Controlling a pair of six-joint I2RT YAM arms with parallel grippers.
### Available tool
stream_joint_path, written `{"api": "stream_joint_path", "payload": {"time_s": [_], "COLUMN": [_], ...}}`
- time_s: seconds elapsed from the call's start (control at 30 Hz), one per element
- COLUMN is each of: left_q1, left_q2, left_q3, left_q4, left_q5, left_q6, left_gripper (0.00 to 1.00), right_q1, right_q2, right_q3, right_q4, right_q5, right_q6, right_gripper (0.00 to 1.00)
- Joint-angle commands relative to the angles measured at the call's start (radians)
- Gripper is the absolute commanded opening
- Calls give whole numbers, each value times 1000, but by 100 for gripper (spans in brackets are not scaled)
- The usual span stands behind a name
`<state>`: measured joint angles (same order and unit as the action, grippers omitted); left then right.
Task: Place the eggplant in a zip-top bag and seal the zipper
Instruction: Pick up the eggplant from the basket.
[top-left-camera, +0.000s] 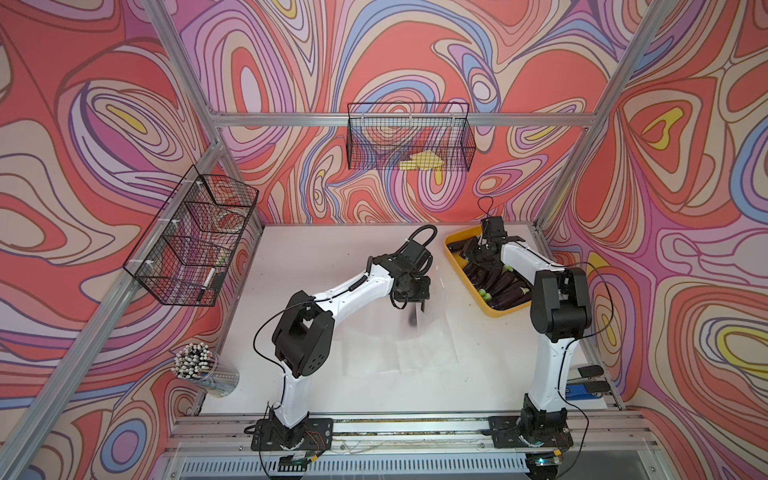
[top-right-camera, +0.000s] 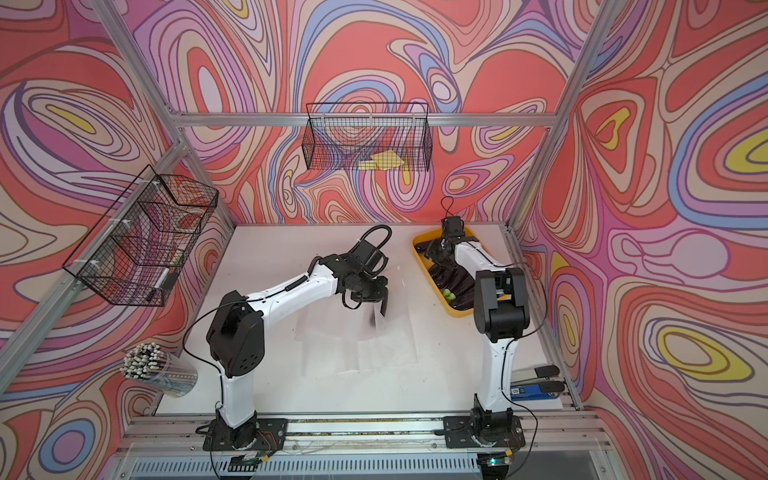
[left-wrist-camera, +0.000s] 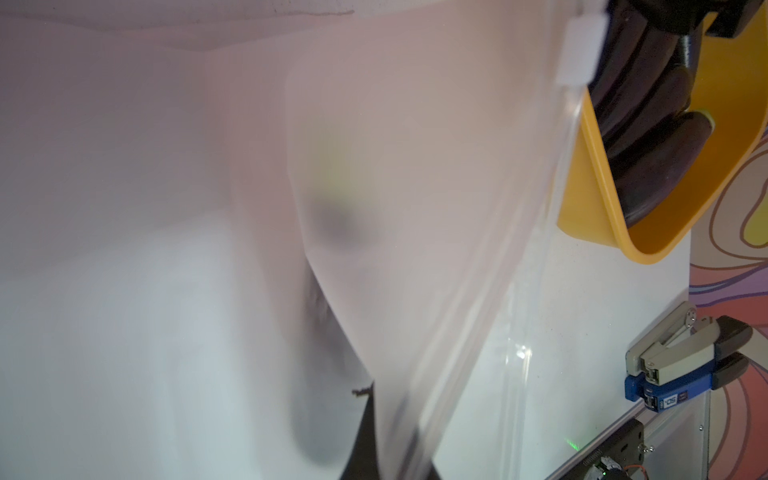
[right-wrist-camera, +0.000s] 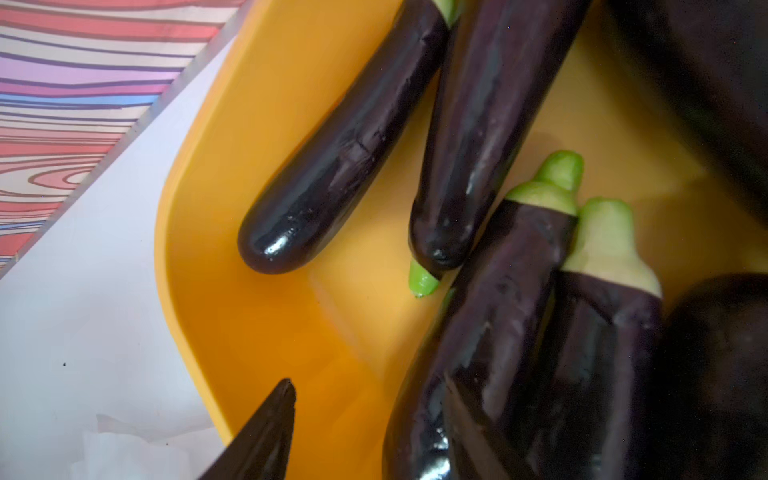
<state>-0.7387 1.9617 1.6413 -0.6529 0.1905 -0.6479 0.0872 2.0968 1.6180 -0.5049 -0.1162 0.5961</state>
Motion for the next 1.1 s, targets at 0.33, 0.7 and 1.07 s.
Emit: {"api": "stream_joint_path", "payload": {"time_s": [0.33, 0.7, 1.07], "left_q1": [15, 18, 16], "left_q2": [-2, -19, -21], "left_q3": [-36, -44, -63], "left_q4": [31, 45, 75], "left_q5": [10, 24, 67], "left_q6": [3, 10, -5], "left_gripper": [0, 0, 0], "right_q1": [19, 20, 19], "right_q2": [-9, 105, 27], "right_q3": [0, 80, 41], "right_q4": [-175, -189, -165], "right_q5": [164, 150, 162], "right_q6": [73, 85, 87], "right_gripper": [65, 59, 43]}}
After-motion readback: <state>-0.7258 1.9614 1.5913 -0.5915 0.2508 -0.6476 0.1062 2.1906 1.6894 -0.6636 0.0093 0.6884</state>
